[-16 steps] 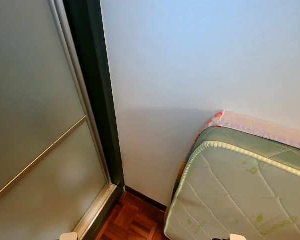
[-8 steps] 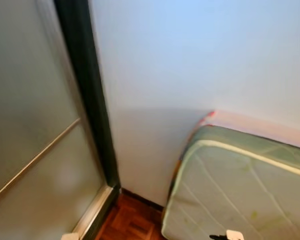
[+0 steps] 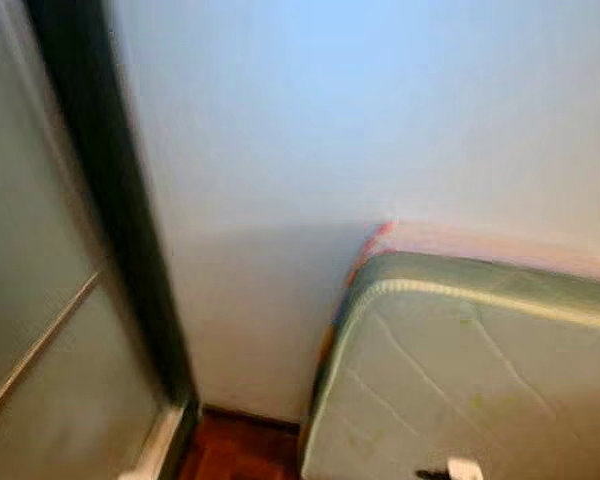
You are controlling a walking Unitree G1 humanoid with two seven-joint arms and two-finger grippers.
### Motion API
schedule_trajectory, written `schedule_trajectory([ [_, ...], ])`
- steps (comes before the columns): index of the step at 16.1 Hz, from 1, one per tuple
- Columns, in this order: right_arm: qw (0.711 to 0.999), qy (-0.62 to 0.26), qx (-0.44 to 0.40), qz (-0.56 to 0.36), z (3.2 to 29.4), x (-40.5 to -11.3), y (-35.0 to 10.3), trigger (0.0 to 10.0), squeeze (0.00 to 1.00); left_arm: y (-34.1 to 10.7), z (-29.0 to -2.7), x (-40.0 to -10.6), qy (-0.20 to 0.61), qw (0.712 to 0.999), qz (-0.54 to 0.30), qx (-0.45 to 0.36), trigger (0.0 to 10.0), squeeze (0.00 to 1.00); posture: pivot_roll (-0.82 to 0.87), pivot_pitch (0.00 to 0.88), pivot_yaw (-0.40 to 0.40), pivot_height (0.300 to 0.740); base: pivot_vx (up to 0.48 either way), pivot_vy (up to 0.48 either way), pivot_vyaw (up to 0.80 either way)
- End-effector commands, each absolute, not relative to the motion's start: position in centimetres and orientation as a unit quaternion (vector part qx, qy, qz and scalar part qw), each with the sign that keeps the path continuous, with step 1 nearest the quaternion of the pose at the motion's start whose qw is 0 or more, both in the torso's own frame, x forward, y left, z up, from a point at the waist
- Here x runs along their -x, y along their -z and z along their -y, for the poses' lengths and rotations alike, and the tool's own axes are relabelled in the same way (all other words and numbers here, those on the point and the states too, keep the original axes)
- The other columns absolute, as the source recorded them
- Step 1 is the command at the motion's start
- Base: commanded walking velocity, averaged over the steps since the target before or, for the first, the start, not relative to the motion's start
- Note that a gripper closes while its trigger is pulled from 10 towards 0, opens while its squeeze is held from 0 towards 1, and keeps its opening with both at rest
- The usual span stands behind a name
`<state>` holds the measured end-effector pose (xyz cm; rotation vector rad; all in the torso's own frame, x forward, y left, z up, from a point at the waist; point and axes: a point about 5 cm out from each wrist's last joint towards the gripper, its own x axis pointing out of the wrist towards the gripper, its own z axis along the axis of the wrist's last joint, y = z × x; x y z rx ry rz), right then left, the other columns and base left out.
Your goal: Clean up the room
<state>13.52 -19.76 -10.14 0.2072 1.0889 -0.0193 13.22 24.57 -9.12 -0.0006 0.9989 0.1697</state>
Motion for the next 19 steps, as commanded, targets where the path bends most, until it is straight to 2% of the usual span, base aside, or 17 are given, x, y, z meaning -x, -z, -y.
schedule_trajectory([
  [1,0.847,0.018,-0.092,-0.523,20.6,-13.2,10.1,10.0,0.00,9.3,-23.9,-13.4,-0.077,0.874,-0.480,0.012,10.0,0.00,0.17,0.000,-0.072,0.740,0.000,0.000,-0.76],
  [5,0.847,0.017,-0.094,-0.524,20.5,-13.2,10.2,10.0,0.00,9.2,-24.0,-13.5,-0.075,0.875,-0.479,0.009,10.0,0.00,0.16,0.000,-0.070,0.740,0.000,0.000,-0.76],
  [12,0.844,0.014,-0.090,-0.528,20.6,-13.0,10.2,10.0,0.00,9.3,-22.7,-14.2,-0.059,0.873,-0.484,0.007,10.0,0.00,0.16,0.000,-0.068,0.740,0.000,0.000,-0.76],
  [16,0.845,0.014,-0.091,-0.527,20.7,-12.9,10.2,10.0,0.00,9.3,-23.8,-13.6,-0.060,0.871,-0.488,-0.003,10.0,0.00,0.16,0.000,-0.073,0.740,0.000,0.000,-0.76],
  [19,0.852,0.039,-0.114,-0.509,21.1,-13.2,10.0,10.0,0.00,9.3,-24.1,-13.3,-0.037,0.867,-0.496,-0.022,10.0,0.00,0.15,0.000,-0.072,0.740,0.000,-0.192,0.00],
])
